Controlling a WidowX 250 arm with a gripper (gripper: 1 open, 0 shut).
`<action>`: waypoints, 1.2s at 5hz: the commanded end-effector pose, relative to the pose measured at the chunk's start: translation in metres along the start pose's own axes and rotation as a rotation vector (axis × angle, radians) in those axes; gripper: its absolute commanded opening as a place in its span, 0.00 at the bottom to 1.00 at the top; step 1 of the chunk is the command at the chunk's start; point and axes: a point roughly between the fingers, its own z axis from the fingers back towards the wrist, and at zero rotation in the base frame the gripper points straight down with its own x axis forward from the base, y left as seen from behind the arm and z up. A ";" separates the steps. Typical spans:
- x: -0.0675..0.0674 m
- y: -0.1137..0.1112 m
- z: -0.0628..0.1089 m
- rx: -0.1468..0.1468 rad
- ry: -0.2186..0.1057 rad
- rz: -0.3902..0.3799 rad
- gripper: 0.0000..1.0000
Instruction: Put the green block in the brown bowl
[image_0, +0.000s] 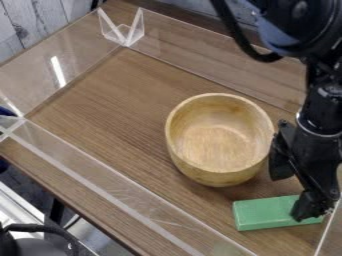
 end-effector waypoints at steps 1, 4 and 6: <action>0.004 0.005 0.005 0.009 -0.032 0.011 1.00; 0.000 0.008 -0.002 0.015 -0.024 0.019 1.00; -0.002 0.009 -0.007 0.018 -0.018 0.024 1.00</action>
